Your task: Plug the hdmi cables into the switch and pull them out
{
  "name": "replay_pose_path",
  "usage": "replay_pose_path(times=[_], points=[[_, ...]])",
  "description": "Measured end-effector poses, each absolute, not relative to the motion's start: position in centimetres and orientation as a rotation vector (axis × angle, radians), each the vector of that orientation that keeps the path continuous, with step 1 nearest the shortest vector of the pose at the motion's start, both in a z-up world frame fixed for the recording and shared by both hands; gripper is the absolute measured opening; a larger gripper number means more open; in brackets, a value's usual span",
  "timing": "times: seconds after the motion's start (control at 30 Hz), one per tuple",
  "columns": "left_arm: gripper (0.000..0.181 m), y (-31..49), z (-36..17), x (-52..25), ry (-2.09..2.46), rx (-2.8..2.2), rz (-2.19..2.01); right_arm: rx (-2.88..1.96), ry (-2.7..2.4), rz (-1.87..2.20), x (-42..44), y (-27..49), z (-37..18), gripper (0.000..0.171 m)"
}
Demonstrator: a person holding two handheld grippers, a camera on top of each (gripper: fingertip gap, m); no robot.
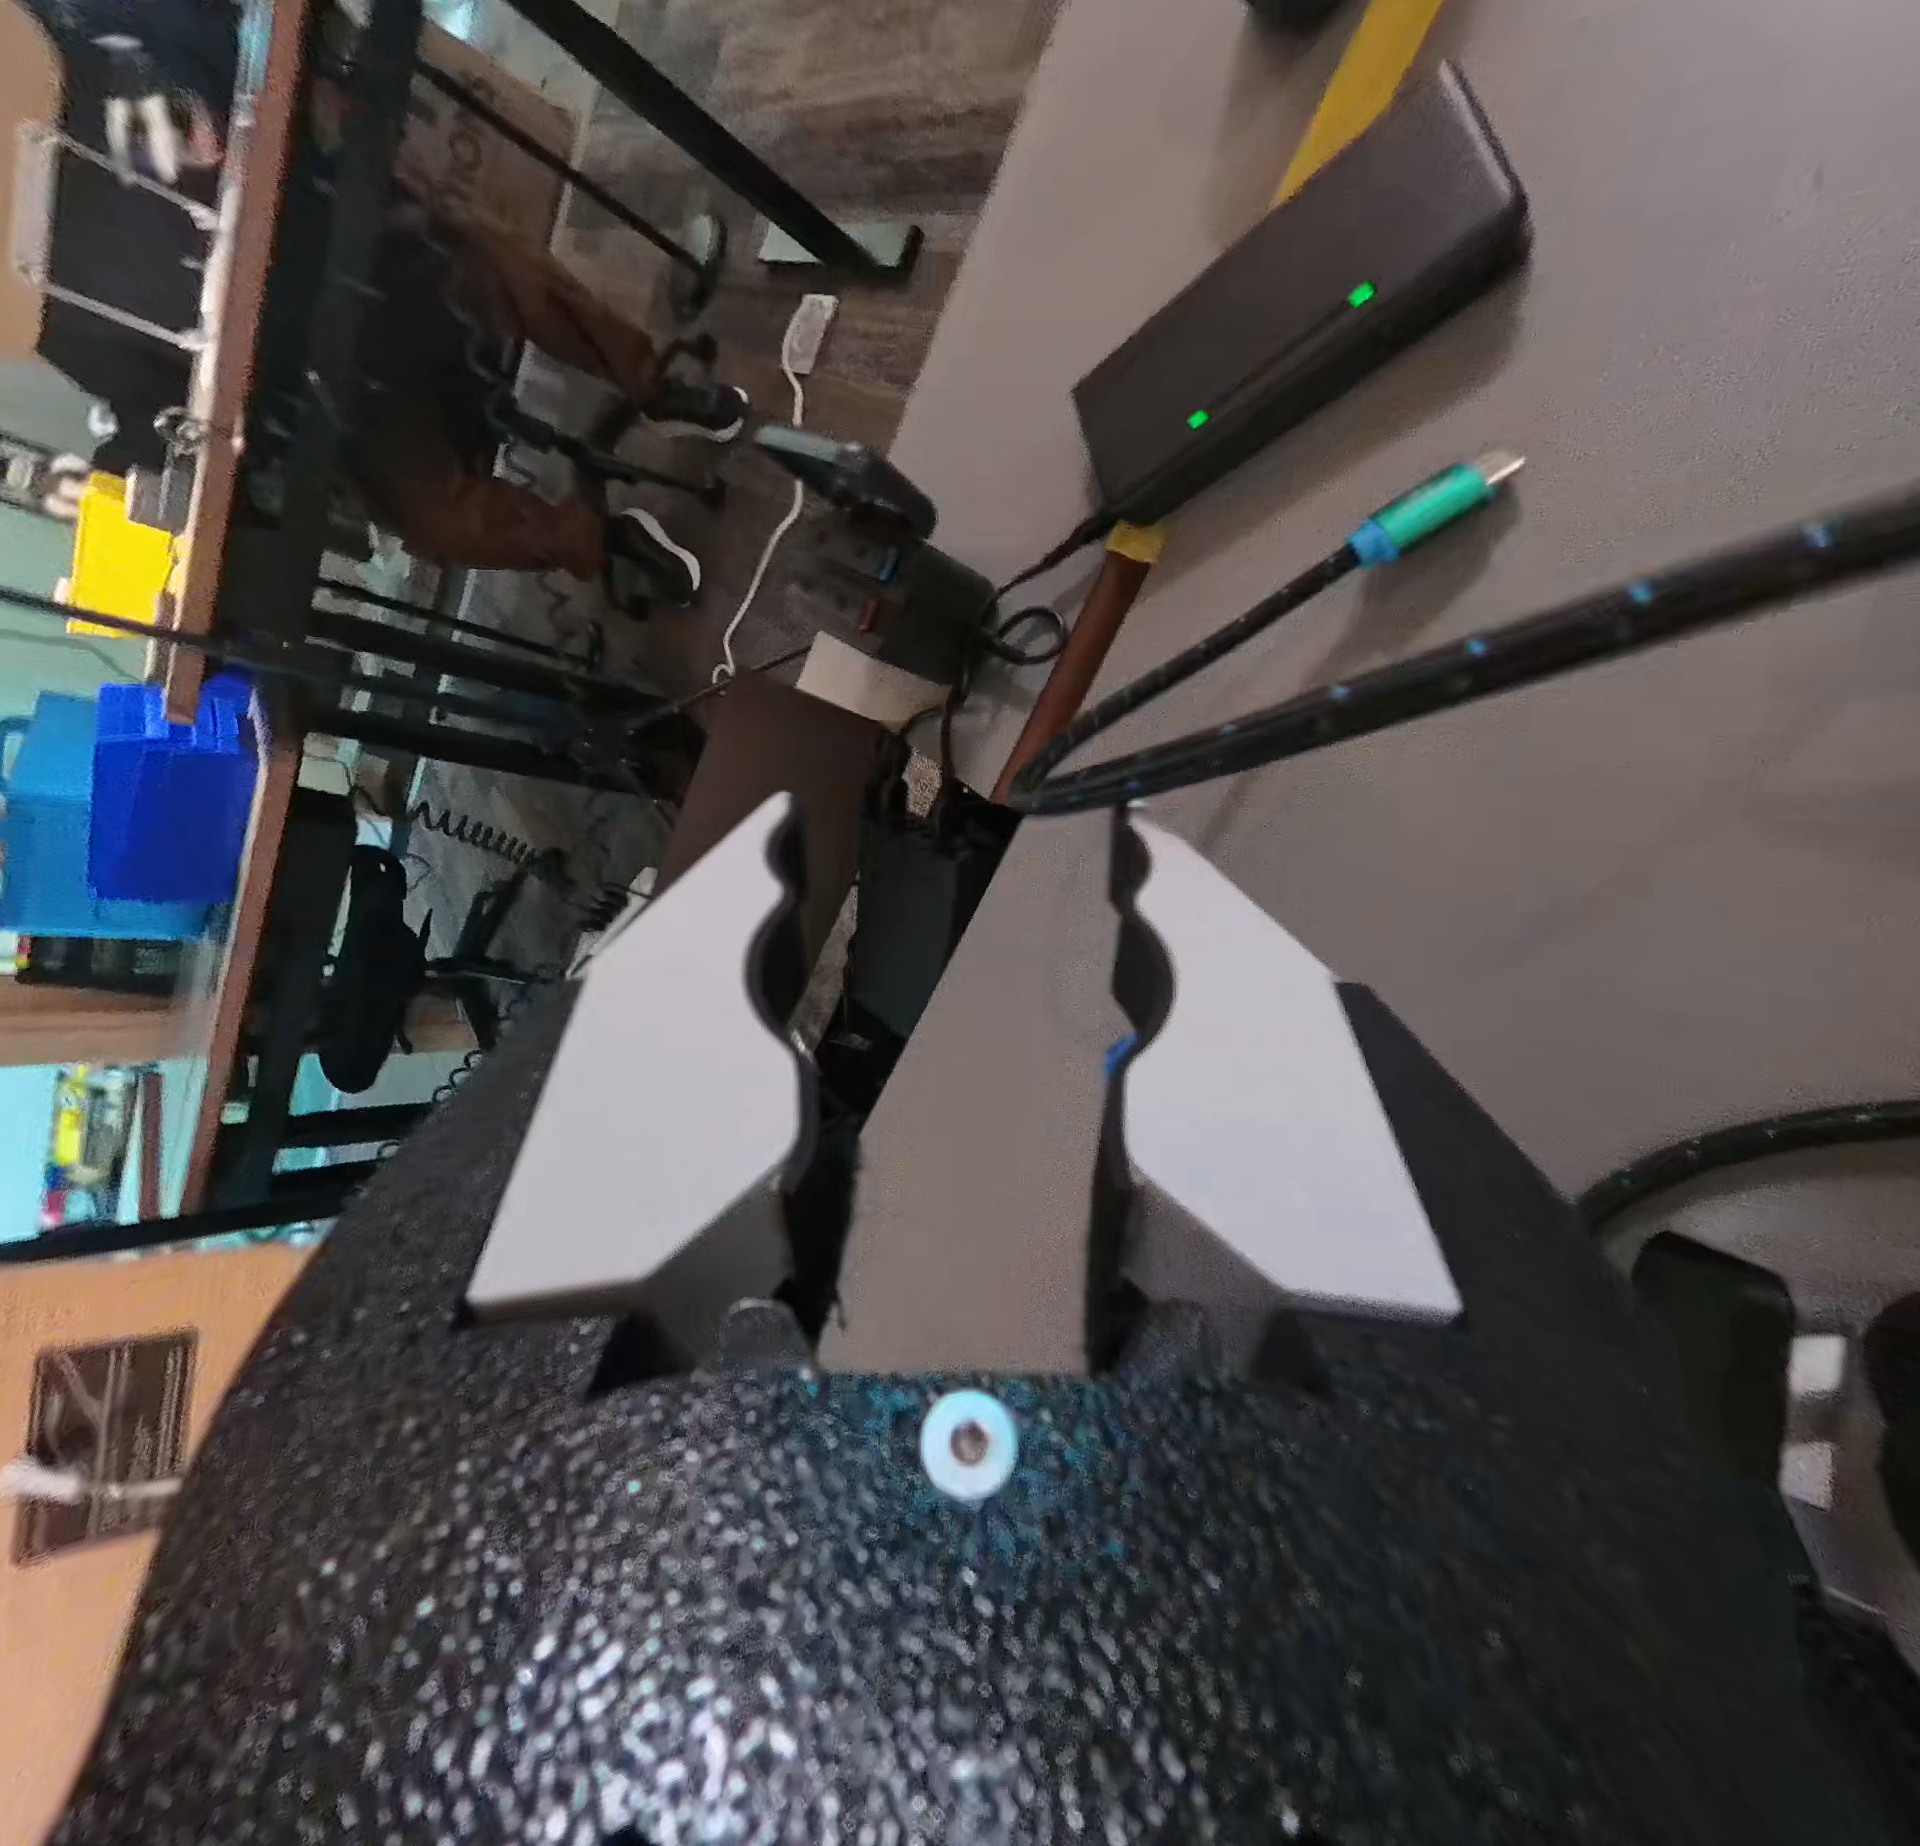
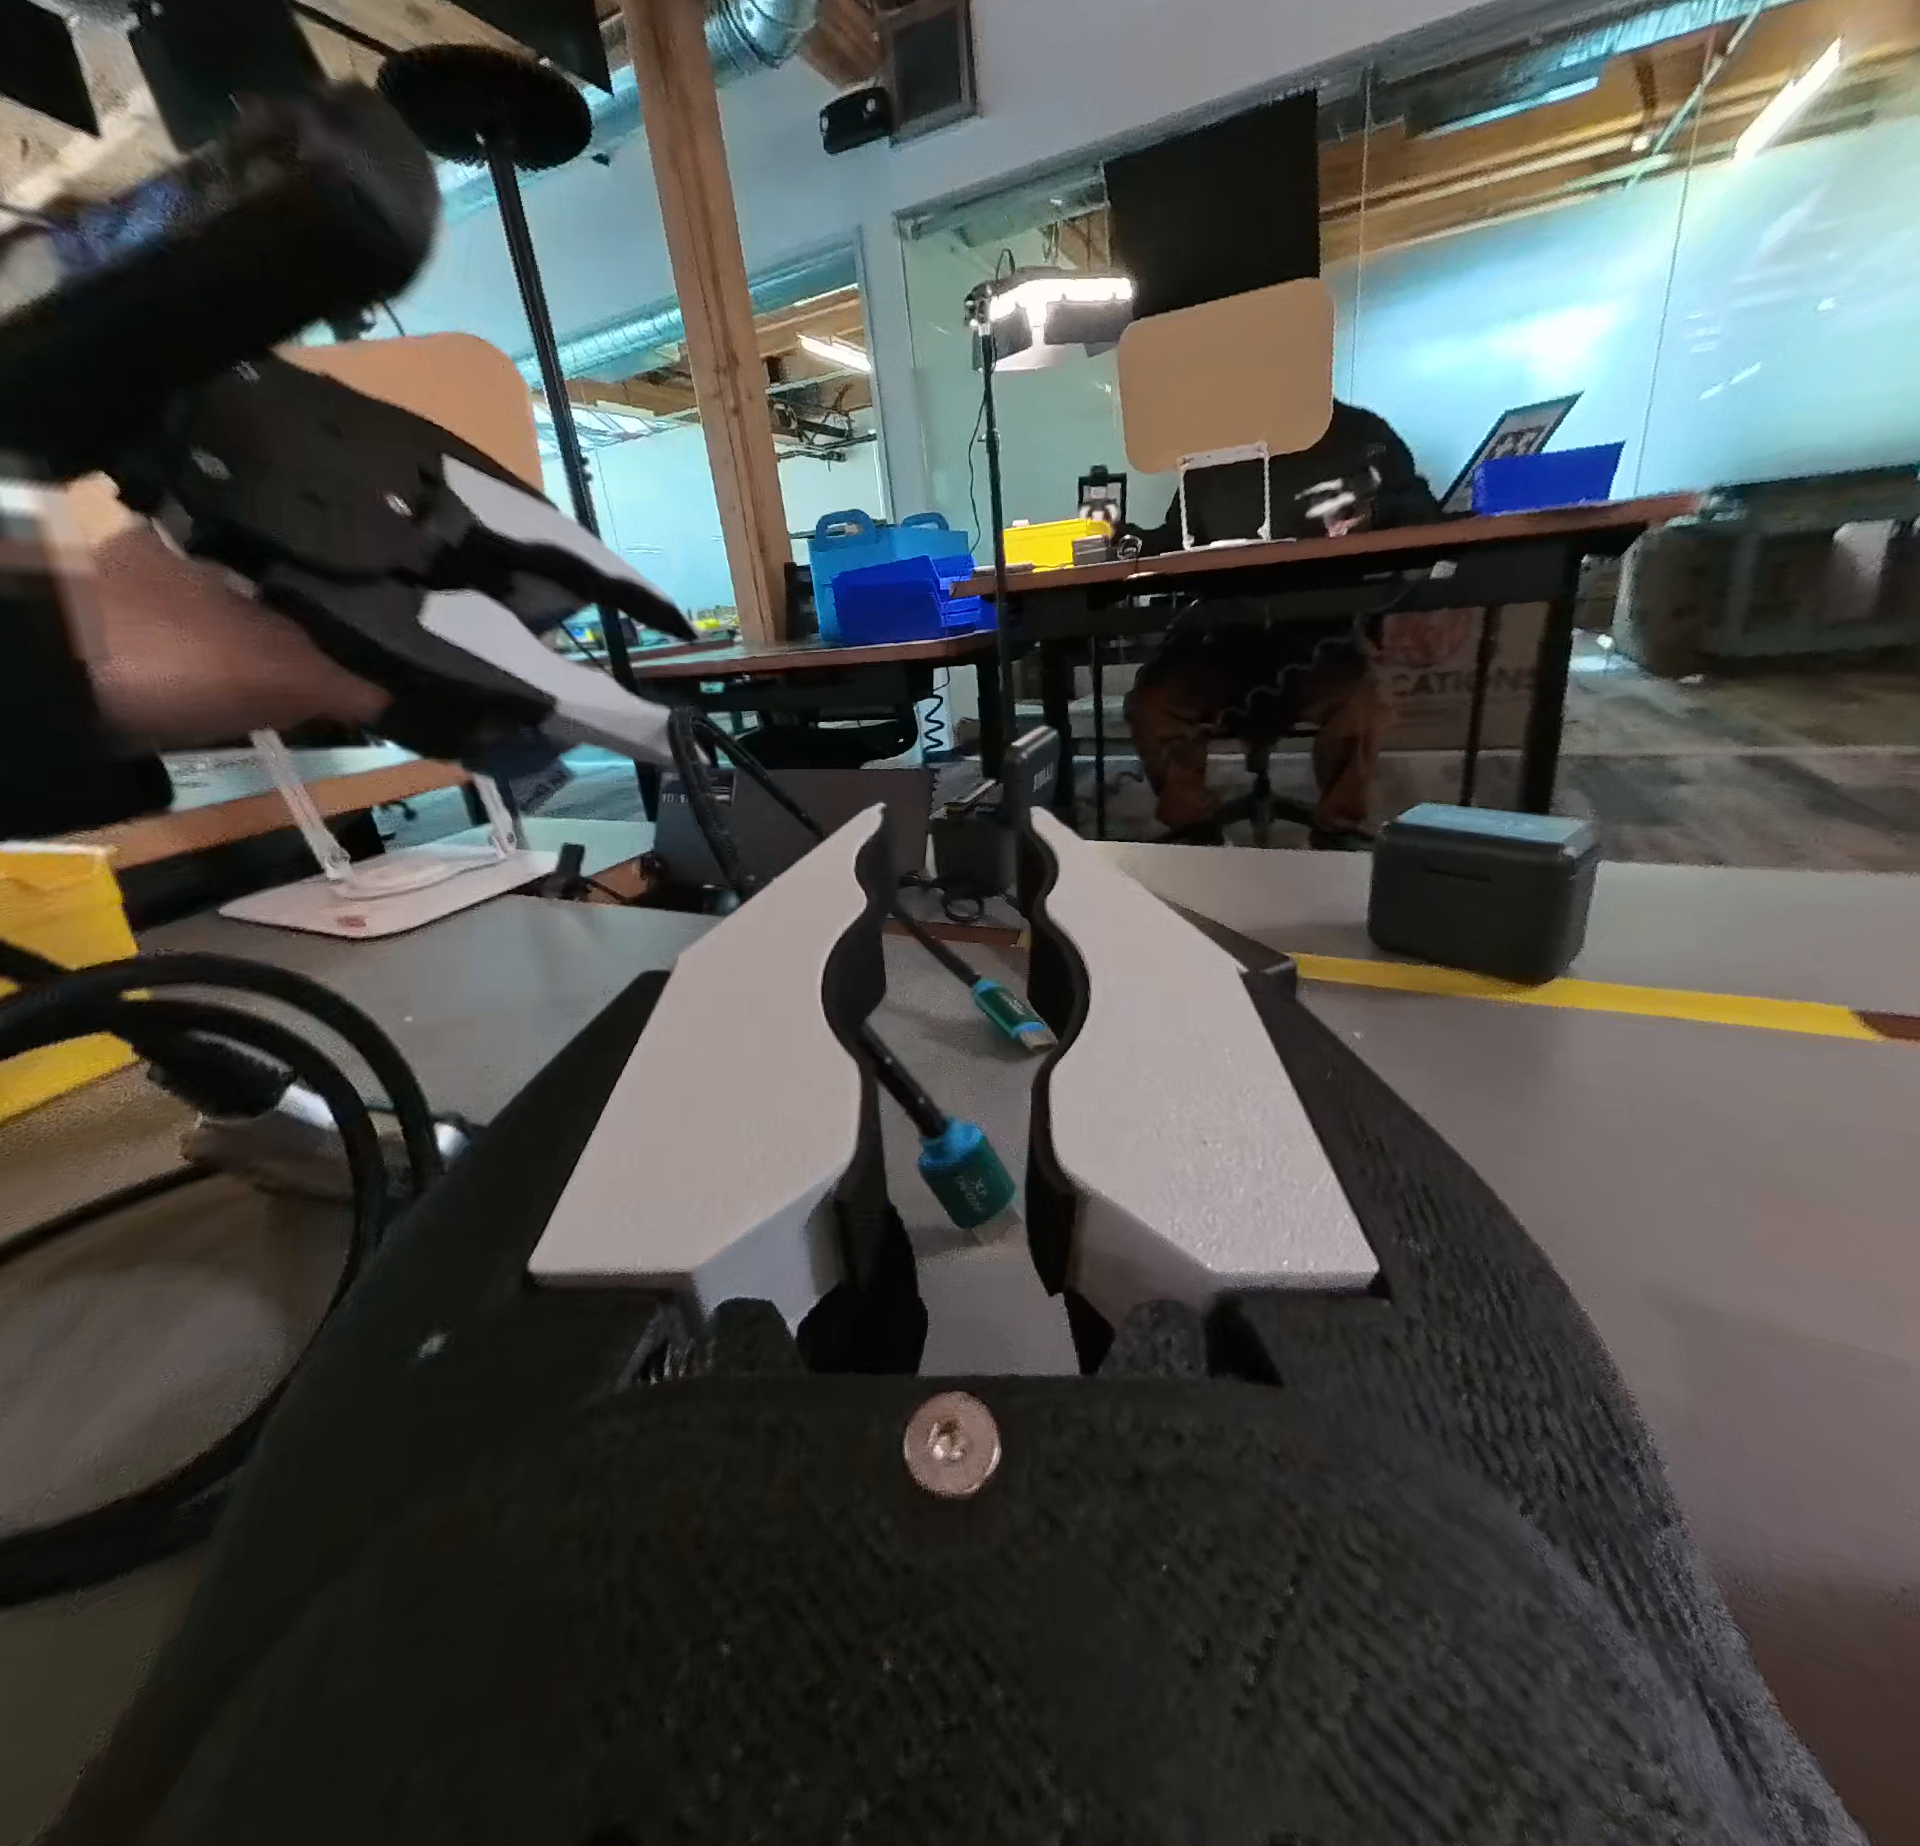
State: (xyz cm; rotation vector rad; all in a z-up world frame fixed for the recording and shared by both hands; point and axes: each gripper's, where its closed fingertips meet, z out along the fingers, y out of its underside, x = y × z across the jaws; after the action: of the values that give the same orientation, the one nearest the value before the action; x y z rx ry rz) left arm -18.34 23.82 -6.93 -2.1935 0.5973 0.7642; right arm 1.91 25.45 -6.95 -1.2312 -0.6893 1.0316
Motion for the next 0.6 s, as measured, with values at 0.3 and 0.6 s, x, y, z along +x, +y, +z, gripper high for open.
replay_pose_path(times=[0.3, 0.6], points=[[0.055, 13.5, -0.7, -17.4, 0.137, -1.770, 0.534, -1.205, -0.861, 0.888, 1.5, 23.8, -8.6, 0.019], [0.054, 7.1, -5.3, -14.9, 0.076, -1.423, 0.610, -1.170, -1.065, 0.812, -0.8, 22.3, -10.3, 0.015]])
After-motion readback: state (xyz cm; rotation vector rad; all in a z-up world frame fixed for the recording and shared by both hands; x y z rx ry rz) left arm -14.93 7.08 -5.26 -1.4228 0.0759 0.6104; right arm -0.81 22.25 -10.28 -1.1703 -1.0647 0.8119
